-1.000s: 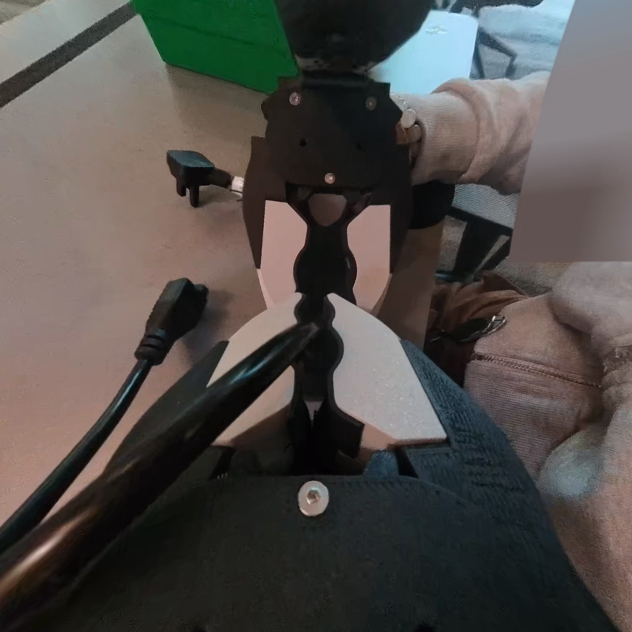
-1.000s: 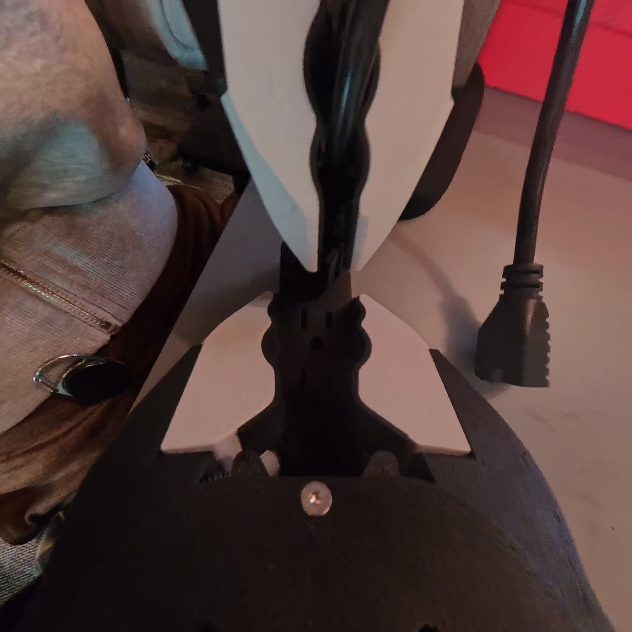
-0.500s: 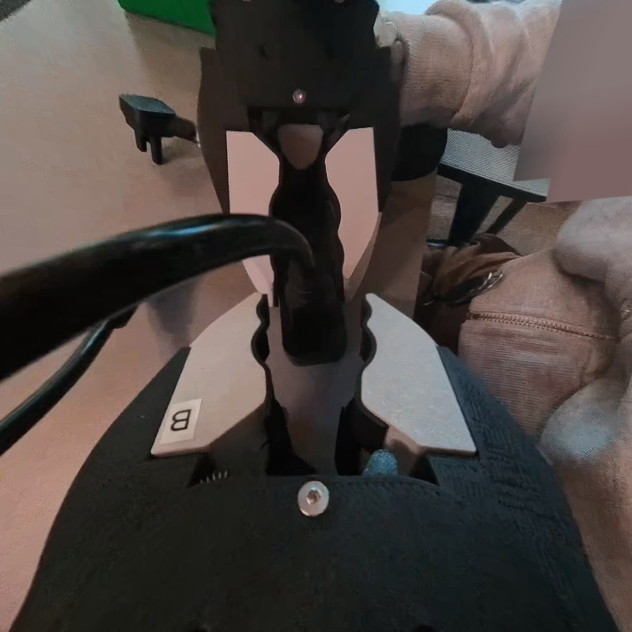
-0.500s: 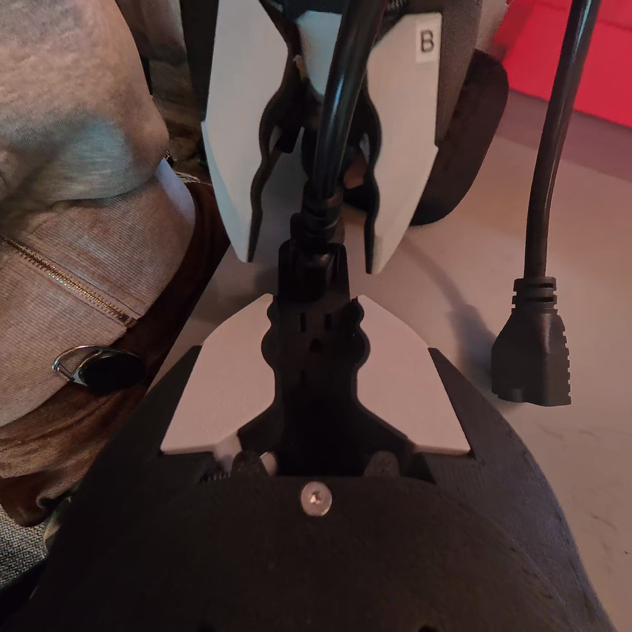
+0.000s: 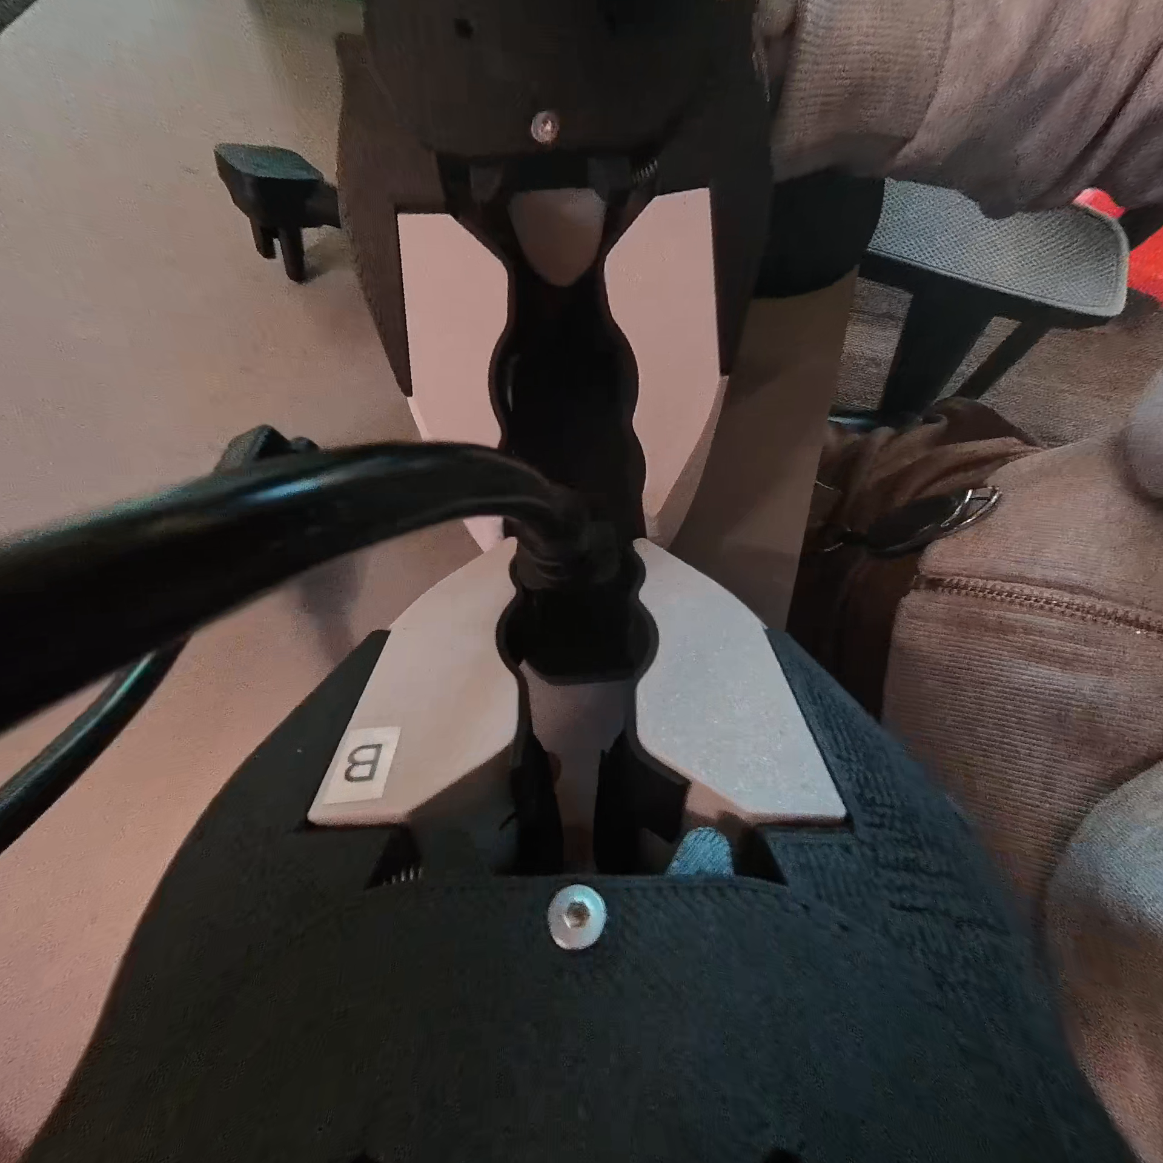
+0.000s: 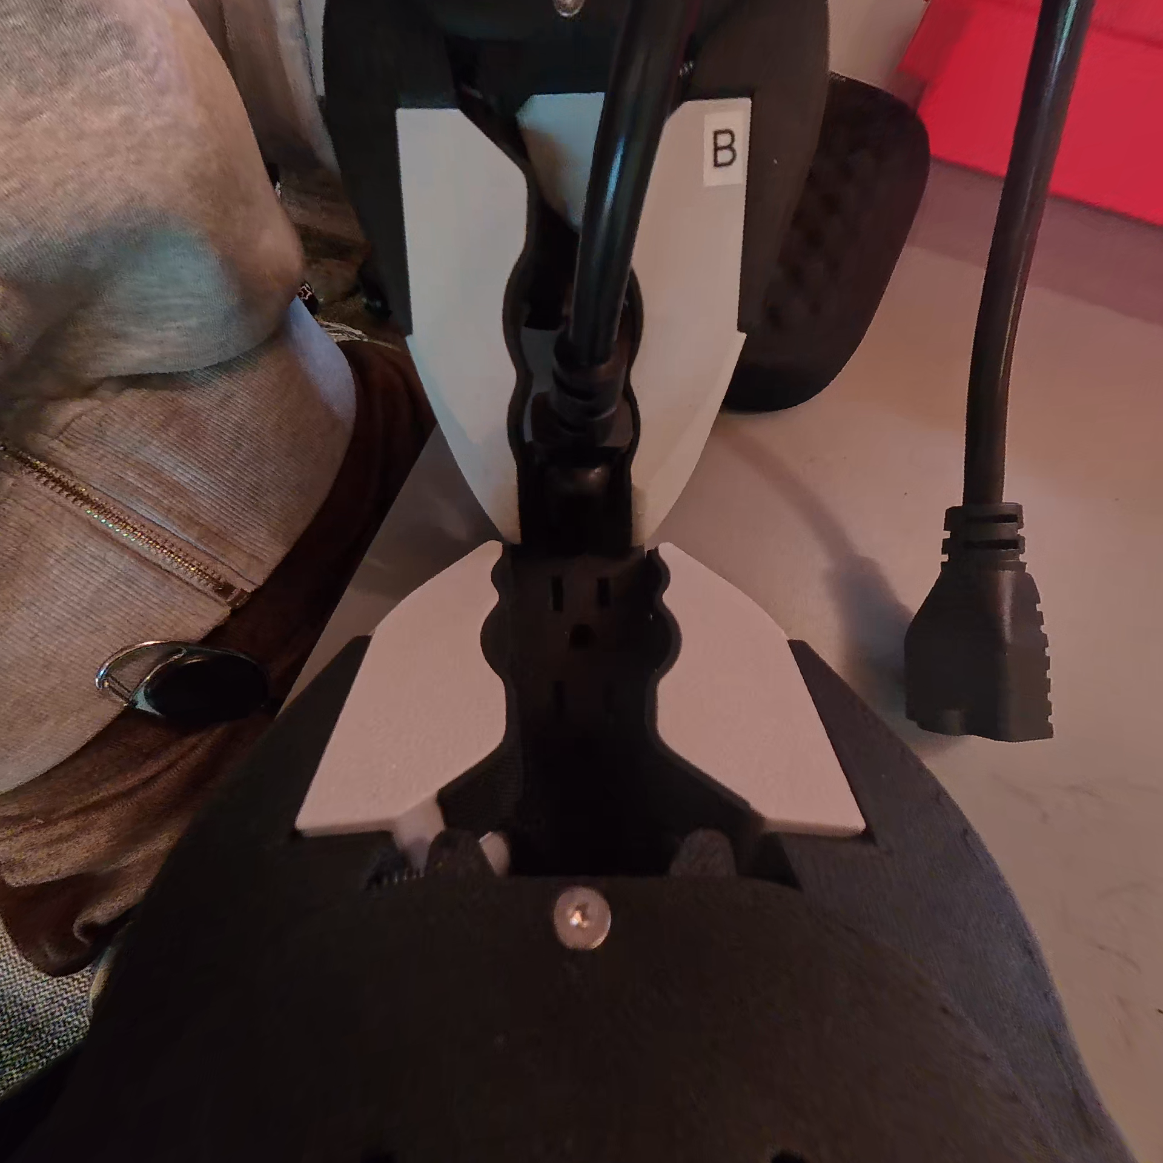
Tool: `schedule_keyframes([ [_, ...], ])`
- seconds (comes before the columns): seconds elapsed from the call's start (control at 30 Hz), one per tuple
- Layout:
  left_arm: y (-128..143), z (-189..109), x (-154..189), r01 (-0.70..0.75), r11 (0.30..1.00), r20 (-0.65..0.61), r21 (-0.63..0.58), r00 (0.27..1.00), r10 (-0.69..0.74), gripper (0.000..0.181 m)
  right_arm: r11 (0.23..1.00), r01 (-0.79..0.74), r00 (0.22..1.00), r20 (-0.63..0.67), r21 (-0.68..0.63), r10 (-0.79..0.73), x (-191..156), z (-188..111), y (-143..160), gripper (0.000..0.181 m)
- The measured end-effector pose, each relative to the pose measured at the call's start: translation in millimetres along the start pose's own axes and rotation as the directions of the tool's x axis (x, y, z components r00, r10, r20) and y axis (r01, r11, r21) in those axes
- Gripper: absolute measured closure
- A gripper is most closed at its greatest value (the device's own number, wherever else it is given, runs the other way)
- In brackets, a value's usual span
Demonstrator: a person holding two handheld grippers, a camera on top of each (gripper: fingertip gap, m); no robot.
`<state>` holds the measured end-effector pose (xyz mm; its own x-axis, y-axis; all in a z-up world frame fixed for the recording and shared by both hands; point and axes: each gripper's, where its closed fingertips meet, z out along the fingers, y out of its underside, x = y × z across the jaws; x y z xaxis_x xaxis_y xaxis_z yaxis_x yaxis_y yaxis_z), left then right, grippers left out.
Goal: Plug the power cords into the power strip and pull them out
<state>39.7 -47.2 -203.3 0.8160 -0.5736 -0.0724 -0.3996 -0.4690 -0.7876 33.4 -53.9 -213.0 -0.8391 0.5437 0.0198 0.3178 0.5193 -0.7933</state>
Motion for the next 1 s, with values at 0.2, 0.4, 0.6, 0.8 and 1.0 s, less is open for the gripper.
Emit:
schedule_keyframes([
  [0.2,0.1,0.2,-0.8,0.007,1.0,-0.001,0.001,1.0,-0.007,0.153,1.0,-0.002,1.0,0.0,0.0,0.002,0.2,0.2,-0.2,0.139],
  [0.4,0.2,0.5,1.0,0.058,0.998,-0.064,-0.006,0.996,-0.058,0.155,1.0,-0.006,1.0,-0.001,0.004,0.006,0.7,0.1,-0.5,0.139],
  [0.6,0.1,0.8,-0.5,0.099,0.995,-0.088,-0.002,0.991,-0.099,0.154,1.0,-0.019,1.0,-0.008,0.003,0.019,2.6,0.0,-0.6,0.139],
  [0.8,-0.7,-0.5,1.2,0.146,0.989,-0.144,0.006,0.979,-0.144,0.155,1.0,-0.019,1.0,-0.004,0.005,0.019,2.5,0.4,-1.2,0.139],
  [1.0,-3.3,-2.6,0.5,0.151,0.988,-0.147,0.035,0.979,-0.144,0.155,0.999,-0.037,0.999,0.006,0.024,0.037,2.7,0.2,-3.4,0.139],
])
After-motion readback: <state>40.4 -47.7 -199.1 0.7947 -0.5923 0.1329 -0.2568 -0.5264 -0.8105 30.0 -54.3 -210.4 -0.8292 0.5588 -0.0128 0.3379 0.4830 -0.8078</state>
